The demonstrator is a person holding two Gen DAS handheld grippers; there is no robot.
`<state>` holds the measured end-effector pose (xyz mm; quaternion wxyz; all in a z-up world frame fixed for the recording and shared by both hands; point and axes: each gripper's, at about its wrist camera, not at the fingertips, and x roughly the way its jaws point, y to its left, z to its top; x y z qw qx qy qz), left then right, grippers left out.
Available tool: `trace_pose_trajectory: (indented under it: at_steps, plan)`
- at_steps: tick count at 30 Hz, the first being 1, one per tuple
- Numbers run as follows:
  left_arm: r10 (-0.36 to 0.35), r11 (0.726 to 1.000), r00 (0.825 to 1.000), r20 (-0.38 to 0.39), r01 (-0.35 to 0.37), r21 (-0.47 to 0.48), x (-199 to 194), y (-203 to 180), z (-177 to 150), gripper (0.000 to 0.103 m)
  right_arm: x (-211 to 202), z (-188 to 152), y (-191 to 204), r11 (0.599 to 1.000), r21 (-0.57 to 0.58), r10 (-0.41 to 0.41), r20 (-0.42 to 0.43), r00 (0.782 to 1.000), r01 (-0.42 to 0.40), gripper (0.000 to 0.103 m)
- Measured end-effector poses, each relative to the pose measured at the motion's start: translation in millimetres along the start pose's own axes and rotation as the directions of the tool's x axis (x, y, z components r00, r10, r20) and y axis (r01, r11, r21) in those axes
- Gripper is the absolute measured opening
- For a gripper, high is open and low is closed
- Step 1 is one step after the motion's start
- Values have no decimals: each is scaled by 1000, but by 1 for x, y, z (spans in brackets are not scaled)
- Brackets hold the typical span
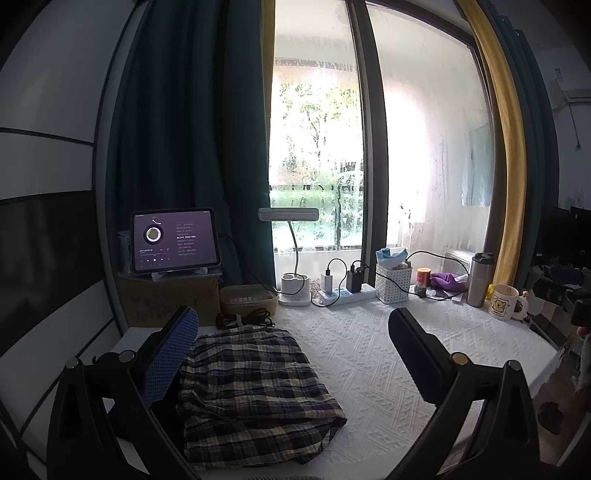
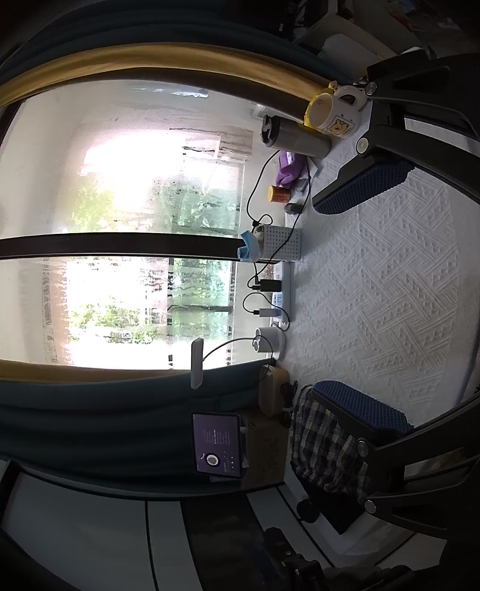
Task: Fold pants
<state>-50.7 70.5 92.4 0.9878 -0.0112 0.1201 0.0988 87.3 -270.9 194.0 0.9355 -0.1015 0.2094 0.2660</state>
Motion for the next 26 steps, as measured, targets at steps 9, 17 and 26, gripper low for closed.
trace_pose_trajectory:
  at_steps: [9,17,26]
  plan:
    - [-4,1000,1000,0,4,4,0,-2,0,102,1,-1,0,1000,5,-3,0,1000,3,93]
    - [-5,1000,1000,1,5,2,0,-3,0,102,1,-1,1,1000,5,-4,-2,1000,4,93]
    - [-5,1000,1000,4,5,3,-1,-6,-1,102,0,-2,0,1000,5,-3,-1,1000,3,93]
